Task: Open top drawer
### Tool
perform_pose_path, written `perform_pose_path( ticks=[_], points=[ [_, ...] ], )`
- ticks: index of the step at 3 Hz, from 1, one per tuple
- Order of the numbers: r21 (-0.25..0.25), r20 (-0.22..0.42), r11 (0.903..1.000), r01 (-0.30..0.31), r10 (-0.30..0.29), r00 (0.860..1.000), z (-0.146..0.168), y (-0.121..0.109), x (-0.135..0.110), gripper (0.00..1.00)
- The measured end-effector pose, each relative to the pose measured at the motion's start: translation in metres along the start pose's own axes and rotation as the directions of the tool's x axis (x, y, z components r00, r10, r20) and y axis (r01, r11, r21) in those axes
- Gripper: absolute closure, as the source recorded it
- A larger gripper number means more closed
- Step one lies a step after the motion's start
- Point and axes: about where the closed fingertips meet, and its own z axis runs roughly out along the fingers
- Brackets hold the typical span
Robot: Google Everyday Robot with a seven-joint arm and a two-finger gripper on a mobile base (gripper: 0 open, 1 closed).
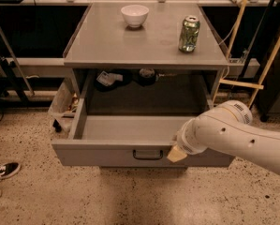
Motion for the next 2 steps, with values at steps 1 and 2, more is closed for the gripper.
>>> perform_pose_path(
  ticks=[1, 2],
  points=[
    [0.0, 0.0, 1.0, 0.0, 0.0, 1.0, -0.0023, -0.0005, -0.0008, 1.0],
    [0.002, 0.006, 0.9998, -0.021, 0.021, 1.0, -0.0038, 0.0072, 0.0043, 1.0]
  ],
)
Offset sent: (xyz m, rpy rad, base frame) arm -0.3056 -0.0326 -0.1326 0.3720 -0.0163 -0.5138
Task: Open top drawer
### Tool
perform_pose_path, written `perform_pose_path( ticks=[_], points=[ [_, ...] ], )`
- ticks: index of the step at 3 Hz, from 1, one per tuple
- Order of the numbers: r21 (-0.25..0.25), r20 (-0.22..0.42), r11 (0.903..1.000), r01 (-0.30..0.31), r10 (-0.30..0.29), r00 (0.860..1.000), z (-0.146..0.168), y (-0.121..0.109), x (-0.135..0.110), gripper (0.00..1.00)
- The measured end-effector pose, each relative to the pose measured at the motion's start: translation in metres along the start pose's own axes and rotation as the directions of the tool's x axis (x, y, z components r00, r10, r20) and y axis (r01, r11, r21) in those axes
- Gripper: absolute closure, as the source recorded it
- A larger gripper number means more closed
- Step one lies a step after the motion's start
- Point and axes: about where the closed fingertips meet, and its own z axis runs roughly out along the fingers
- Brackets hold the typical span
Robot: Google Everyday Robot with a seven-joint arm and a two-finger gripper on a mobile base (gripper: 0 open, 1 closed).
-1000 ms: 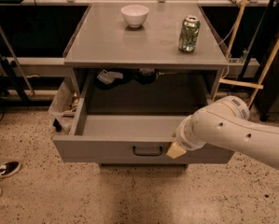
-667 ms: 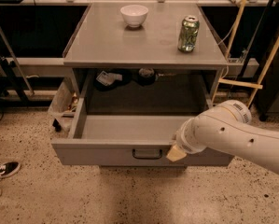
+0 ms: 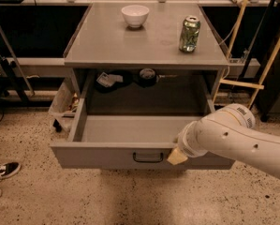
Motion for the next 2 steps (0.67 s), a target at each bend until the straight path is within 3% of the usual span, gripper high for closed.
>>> perform_pose_path(
  ticks=[2],
  points=[
    [0.0, 0.005, 0.9998, -0.017, 0.017, 1.0, -0.0043, 0.0063, 0.0035, 1.0]
  ],
)
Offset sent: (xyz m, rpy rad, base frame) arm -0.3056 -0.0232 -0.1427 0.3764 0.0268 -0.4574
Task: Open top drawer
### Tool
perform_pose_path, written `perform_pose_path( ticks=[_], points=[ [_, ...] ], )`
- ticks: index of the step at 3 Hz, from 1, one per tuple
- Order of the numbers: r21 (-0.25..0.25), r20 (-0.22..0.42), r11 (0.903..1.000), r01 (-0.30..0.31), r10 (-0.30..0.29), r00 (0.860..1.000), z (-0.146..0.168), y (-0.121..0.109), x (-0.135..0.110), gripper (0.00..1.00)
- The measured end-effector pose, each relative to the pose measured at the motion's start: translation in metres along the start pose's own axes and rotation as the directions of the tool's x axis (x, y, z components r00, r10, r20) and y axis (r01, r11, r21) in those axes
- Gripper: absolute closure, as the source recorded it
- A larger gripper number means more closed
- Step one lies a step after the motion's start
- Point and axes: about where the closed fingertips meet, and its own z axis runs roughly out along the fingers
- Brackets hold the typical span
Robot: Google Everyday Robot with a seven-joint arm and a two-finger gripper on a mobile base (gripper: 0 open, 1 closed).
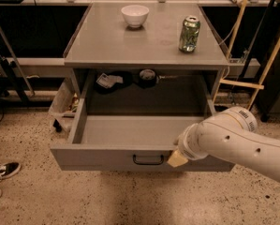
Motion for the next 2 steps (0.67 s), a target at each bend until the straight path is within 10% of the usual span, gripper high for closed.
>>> perform_pose_path(
  ticks=[2],
  points=[
    [0.0, 0.005, 0.9999, -0.016, 0.016, 1.0, -0.0058, 0.0053, 0.0024, 1.0]
  ],
)
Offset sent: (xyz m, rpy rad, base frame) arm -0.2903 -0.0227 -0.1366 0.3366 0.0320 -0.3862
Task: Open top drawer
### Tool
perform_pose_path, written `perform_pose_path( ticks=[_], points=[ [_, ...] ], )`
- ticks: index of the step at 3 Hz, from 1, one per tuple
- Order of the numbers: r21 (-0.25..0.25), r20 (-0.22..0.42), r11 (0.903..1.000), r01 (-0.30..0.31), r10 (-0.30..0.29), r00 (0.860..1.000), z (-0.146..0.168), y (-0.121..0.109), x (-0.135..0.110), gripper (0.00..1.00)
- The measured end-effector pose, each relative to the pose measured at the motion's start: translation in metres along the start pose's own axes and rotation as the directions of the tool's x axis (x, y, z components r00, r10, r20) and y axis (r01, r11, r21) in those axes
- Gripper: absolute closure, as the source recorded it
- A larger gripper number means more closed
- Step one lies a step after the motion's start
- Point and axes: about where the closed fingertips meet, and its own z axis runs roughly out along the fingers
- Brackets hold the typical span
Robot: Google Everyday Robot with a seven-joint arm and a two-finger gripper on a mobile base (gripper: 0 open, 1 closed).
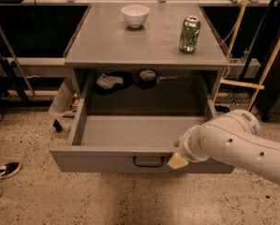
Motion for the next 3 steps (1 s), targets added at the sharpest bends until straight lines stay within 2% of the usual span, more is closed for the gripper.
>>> perform_pose_path(
  ticks=[3],
  points=[
    [-0.002, 0.02, 0.9998, -0.02, 0.02, 1.0, -0.0073, 0.0128, 0.0017, 1.0]
  ],
)
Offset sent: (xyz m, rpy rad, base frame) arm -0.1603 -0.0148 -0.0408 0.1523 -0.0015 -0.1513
